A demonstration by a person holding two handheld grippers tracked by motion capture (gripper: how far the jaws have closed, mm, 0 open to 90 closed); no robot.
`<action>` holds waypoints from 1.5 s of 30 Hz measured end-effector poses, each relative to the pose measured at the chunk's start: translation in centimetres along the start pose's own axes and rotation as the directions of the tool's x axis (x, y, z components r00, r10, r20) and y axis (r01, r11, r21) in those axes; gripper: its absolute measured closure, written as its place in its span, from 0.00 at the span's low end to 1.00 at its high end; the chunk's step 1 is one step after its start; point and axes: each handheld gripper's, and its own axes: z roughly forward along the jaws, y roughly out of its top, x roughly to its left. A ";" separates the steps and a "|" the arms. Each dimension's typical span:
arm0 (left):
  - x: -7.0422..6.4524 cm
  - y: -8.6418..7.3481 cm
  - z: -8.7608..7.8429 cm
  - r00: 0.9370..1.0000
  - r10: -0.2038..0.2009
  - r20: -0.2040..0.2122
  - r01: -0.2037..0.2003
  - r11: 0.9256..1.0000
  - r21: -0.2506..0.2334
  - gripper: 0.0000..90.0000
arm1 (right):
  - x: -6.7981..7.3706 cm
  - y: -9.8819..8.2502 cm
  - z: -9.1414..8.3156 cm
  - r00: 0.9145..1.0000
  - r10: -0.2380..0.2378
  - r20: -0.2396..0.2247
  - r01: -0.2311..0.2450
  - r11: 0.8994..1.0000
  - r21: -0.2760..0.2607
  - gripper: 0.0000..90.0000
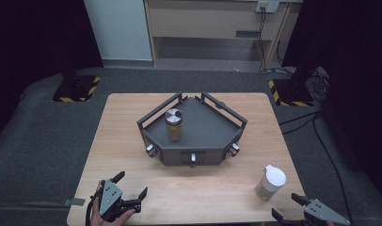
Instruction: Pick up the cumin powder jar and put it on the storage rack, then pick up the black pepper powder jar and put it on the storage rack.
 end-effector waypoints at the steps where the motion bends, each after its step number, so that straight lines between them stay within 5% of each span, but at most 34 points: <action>1: 0.0 0.0 0.1 1.000 0.001 0.002 -0.001 1.000 0.001 0.03 | 0.0 0.0 -0.1 1.000 0.001 0.002 -0.001 1.000 0.000 0.03; 16: 0.4 -0.1 0.2 0.999 -0.034 0.000 0.034 0.999 0.003 0.03 | -0.4 -0.4 0.0 0.999 0.036 -0.008 -0.036 0.999 -0.017 0.02; 35: 0.4 -0.2 0.0 0.999 -0.034 -0.006 0.034 0.999 0.004 0.03 | -1.6 1.1 0.9 0.999 0.027 -0.020 -0.027 1.000 -0.016 0.04; 45: 0.5 -0.3 0.0 0.999 -0.044 -0.007 0.044 0.999 0.002 0.03 | -1.0 2.0 2.4 1.000 0.018 -0.020 -0.019 0.999 -0.030 0.05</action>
